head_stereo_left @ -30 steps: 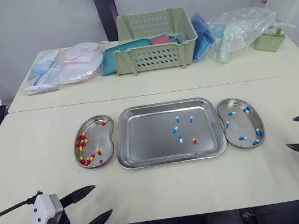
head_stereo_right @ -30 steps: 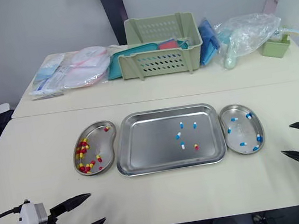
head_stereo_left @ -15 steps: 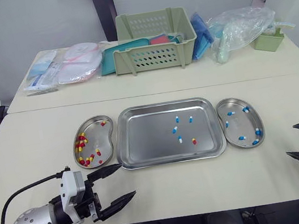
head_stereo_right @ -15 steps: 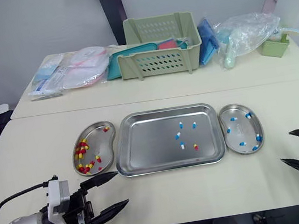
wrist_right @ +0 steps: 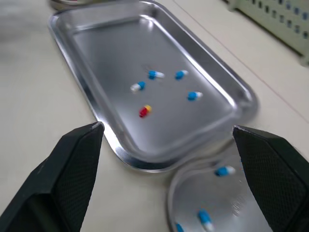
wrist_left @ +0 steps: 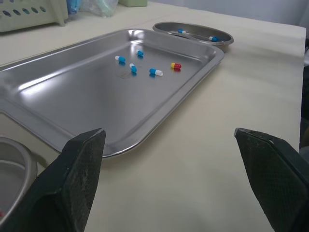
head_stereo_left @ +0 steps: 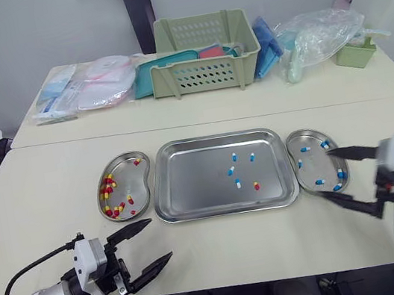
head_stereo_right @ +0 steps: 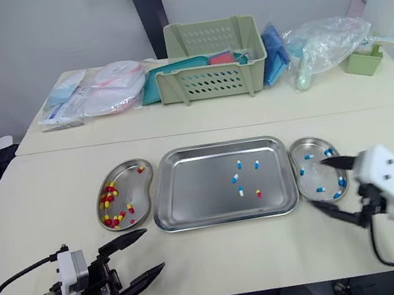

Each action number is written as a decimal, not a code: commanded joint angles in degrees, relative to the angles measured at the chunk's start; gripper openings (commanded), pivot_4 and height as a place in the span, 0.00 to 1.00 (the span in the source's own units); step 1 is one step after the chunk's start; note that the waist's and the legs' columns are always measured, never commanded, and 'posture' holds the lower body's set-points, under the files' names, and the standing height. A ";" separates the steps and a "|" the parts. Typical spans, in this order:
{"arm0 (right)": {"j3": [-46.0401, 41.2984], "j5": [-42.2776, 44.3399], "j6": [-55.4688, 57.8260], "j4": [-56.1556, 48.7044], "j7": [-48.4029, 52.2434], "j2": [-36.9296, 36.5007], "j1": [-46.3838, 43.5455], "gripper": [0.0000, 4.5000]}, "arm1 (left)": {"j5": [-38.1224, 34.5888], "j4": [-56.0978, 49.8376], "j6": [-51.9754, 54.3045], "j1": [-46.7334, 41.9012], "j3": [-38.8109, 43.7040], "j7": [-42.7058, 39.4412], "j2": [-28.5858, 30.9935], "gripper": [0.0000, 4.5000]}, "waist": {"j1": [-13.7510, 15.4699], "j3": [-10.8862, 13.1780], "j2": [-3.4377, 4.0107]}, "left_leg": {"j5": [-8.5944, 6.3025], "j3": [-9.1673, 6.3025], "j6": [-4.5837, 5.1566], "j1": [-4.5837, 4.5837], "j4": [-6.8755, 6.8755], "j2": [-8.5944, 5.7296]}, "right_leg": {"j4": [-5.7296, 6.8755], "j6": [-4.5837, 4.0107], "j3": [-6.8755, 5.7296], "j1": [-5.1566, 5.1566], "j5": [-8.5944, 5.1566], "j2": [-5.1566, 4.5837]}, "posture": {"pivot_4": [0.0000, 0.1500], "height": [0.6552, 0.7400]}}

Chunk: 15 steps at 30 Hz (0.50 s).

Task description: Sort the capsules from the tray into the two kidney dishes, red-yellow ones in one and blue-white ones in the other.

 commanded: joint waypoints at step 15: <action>36.16 -15.56 19.05 -1.06 -30.14 18.31 -20.41 0.58 | -0.62 -2.71 0.17 -1.76 -1.25 0.28 0.78 1.00 | -0.12 0.00 0.00 | 0.00 -0.14 0.00 -0.06 -0.01 -0.02 | 0.07 0.00 -0.02 -0.19 0.00 0.03 | 1.00 1.00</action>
